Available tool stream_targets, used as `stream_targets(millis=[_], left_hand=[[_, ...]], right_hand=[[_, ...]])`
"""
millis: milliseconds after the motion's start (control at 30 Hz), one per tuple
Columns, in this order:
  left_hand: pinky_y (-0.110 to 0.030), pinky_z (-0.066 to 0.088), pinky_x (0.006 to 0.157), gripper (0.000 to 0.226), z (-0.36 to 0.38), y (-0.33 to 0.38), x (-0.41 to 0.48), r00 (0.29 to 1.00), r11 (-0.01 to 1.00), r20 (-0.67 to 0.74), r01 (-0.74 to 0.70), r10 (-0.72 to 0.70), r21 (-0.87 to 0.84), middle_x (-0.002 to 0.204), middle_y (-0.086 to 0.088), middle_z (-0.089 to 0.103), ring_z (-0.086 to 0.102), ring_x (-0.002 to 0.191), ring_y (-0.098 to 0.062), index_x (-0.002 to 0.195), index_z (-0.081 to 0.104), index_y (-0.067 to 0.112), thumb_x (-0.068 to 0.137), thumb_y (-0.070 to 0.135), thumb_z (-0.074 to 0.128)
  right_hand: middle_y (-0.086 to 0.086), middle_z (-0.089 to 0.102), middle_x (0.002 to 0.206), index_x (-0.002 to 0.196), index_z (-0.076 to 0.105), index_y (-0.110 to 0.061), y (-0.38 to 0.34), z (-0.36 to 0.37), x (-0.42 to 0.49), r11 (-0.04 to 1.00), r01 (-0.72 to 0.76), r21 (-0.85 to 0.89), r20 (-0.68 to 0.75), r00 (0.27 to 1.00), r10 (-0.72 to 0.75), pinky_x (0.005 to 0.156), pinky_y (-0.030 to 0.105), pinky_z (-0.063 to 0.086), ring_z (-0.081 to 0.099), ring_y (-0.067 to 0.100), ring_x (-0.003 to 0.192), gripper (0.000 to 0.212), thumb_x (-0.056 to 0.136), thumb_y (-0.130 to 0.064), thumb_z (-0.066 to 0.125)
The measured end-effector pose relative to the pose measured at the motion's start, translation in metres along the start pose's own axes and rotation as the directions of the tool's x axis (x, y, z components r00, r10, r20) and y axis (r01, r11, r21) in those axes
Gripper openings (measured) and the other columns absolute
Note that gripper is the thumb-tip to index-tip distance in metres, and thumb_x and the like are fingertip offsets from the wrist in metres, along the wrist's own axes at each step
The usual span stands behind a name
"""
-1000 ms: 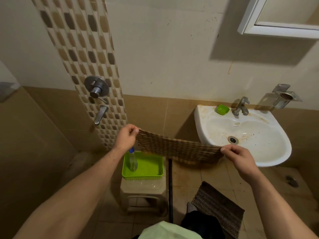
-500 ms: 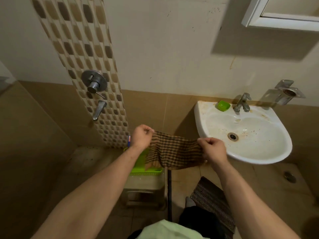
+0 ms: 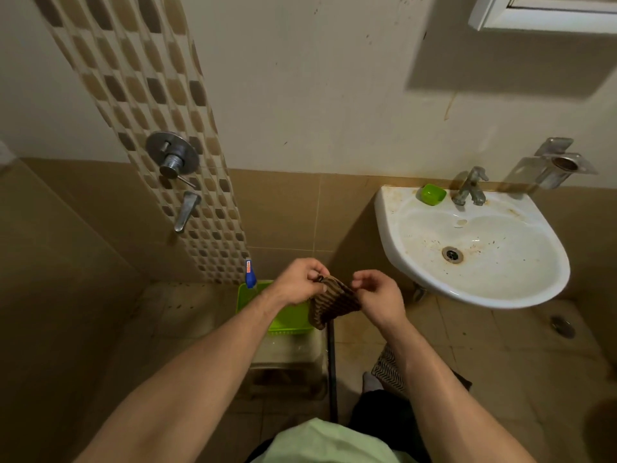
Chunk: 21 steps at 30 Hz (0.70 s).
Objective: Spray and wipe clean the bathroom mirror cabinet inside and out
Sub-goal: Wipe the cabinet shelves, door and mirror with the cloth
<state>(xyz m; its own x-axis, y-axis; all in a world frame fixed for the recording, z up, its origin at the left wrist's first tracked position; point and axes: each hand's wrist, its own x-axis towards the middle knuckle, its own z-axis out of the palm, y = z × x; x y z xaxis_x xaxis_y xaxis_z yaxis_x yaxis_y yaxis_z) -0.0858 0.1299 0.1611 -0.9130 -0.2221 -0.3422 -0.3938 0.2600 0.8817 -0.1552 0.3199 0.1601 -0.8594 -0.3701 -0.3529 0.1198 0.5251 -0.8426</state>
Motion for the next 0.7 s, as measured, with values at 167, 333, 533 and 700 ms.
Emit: stream_targets(millis=[167,333,533,700], left_hand=[[-0.040,0.056,0.081,0.026,-0.017,0.022,0.003,0.993,0.996,0.083,-0.088,0.088,-0.006,0.091,-0.016,0.071,0.067,0.084,-0.022,0.106,0.065,0.000,0.084,-0.012,0.069],[-0.035,0.058,0.078,0.029,-0.042,0.024,0.002,0.992,0.985,-0.036,-0.115,0.121,0.129,0.095,-0.010,0.073,0.068,0.083,-0.015,0.106,0.067,0.008,0.080,-0.001,0.078],[-0.024,0.053,0.079,0.019,-0.062,0.027,0.005,0.977,0.887,-0.090,-0.133,0.192,0.442,0.094,0.013,0.069,0.066,0.088,-0.006,0.099,0.069,0.031,0.084,0.023,0.079],[-0.035,0.057,0.090,0.027,-0.115,0.084,-0.004,0.959,0.958,-0.053,-0.283,0.280,-0.051,0.100,-0.001,0.075,0.072,0.095,-0.018,0.103,0.073,0.025,0.079,0.015,0.080]], right_hand=[[-0.003,0.053,0.140,0.146,0.051,-0.027,0.005,0.002,0.005,0.916,0.089,-0.391,0.187,0.982,-0.016,0.106,0.040,0.050,0.053,0.023,0.131,0.074,0.080,-0.031,0.084],[-0.012,0.069,0.095,0.088,0.068,-0.032,-0.014,-0.015,0.019,0.845,0.245,-0.476,0.148,0.969,-0.198,0.083,0.033,0.057,0.066,0.008,0.091,0.011,0.097,-0.028,0.066],[-0.006,0.073,0.092,0.095,0.069,-0.026,-0.062,-0.041,0.014,0.873,0.307,-0.378,0.237,0.944,-0.230,0.086,0.033,0.059,0.069,0.011,0.090,0.008,0.101,-0.026,0.063],[0.008,0.075,0.090,0.097,0.075,-0.015,-0.123,-0.089,0.009,0.908,0.402,0.117,0.294,0.859,-0.418,0.079,0.034,0.060,0.073,0.019,0.085,0.007,0.091,-0.017,0.074]])
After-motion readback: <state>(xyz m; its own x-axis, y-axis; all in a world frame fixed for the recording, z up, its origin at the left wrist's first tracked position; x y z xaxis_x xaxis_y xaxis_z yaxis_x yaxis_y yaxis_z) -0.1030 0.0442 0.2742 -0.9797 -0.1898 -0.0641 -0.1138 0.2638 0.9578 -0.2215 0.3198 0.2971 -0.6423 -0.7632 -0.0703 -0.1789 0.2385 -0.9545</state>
